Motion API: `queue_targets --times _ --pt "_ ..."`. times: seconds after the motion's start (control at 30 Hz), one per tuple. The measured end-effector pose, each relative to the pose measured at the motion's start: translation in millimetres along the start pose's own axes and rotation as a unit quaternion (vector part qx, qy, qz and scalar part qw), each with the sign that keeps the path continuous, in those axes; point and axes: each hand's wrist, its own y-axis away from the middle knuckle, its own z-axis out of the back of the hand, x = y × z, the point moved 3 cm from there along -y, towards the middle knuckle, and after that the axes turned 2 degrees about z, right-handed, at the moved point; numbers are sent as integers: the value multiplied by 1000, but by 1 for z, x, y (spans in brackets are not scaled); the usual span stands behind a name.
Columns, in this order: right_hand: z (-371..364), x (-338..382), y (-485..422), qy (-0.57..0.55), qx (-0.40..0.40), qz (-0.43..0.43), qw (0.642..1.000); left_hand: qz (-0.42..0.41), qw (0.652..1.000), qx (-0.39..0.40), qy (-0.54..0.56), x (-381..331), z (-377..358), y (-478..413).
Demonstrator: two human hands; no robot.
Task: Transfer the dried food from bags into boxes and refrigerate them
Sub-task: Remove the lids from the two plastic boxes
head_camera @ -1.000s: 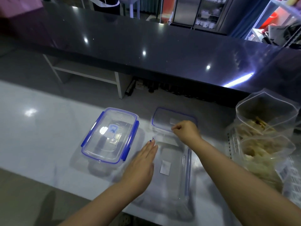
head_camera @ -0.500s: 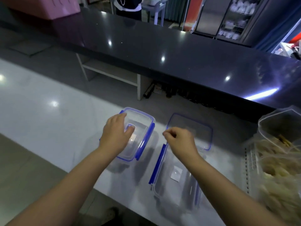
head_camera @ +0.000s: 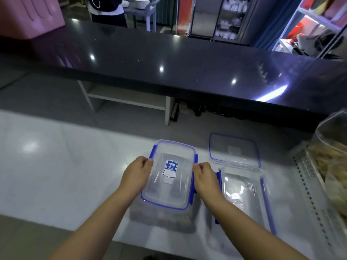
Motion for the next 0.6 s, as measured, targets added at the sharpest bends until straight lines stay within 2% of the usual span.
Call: queue_targets --times 0.3,0.5,0.6 --pt "-31 -12 30 -114 -64 -40 991 -2 997 20 75 24 13 15" --pt "-34 -15 38 -153 -86 -46 983 -12 997 18 78 29 13 16" --pt "-32 -20 38 -138 -99 -35 985 -8 996 14 83 35 14 17"
